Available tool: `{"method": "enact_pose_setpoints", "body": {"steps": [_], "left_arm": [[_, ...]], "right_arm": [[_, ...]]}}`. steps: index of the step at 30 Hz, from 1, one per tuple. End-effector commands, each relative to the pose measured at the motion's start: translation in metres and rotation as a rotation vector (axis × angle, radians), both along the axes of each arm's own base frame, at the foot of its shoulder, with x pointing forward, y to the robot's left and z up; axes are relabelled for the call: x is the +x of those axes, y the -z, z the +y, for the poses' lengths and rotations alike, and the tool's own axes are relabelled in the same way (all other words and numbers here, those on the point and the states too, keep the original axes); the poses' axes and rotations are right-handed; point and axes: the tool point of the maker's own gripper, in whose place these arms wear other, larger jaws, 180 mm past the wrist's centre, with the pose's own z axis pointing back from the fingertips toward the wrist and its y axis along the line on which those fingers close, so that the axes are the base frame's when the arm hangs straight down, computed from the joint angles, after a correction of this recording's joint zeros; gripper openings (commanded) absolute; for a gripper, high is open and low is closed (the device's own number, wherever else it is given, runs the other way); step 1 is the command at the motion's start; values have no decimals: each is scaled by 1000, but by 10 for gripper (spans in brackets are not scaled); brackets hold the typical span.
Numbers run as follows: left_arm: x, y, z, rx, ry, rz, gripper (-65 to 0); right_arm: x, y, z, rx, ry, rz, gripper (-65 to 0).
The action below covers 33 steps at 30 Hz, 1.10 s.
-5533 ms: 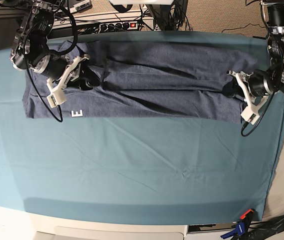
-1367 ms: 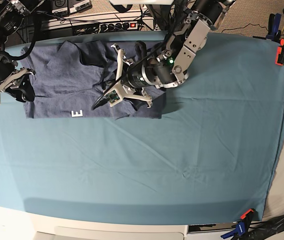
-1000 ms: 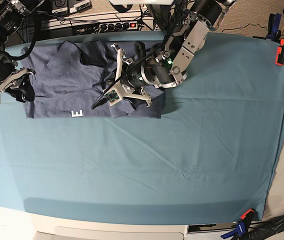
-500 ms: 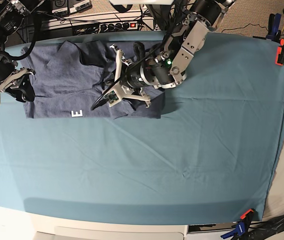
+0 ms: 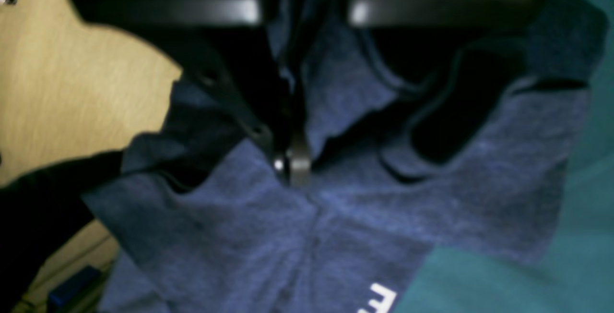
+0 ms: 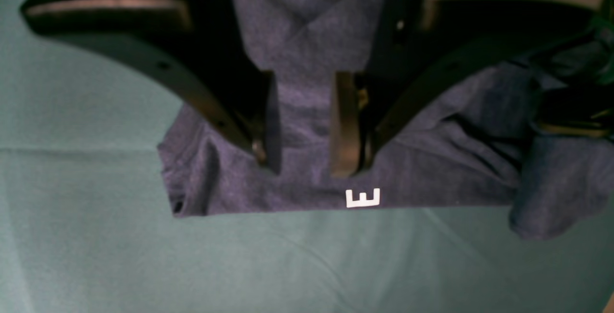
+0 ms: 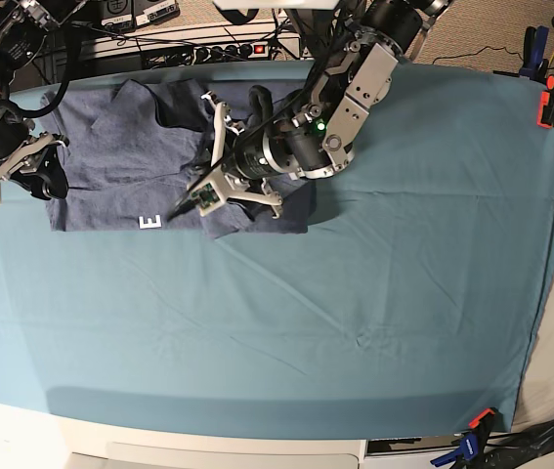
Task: Fold the T-shirt properly
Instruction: 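Carry the folded end over the shirt toward the right gripper and lower it, then open the left gripper and raise it off the folded shirt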
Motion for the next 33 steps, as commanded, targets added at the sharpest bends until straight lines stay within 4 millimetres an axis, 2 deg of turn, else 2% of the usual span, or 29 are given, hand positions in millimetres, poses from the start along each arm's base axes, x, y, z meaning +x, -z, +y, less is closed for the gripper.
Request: {"method": "enact_pose_setpoints", "body": {"steps": [1, 3, 7, 12, 21, 26, 29, 33], "left_arm": [[3, -18, -9, -61, 14, -30, -650], [1, -18, -10, -68, 19, -18, -636], [0, -18, -10, -69, 19, -16, -499], [0, -18, -10, -72, 18, -17, -413], [2, -18, -9, -58, 20, -20, -413], [12, -23, -5, -35, 19, -45, -414], [25, -27, 3, -34, -15, -60, -420], [55, -35, 26, -34, -110, -78, -476]], "right_arm": [[5, -15, -2, -14, -11, -50, -464], [5, -15, -2, -14, -11, -50, -464], [5, -15, -2, -14, -11, -50, -464], [5, -15, -2, -14, -11, -50, -464], [5, -15, -2, -14, -11, -50, -464], [5, -14, -2, -14, -10, -50, -464], [5, -14, -2, -14, -10, -50, -464], [5, -14, -2, -14, -10, -50, -464]]}}
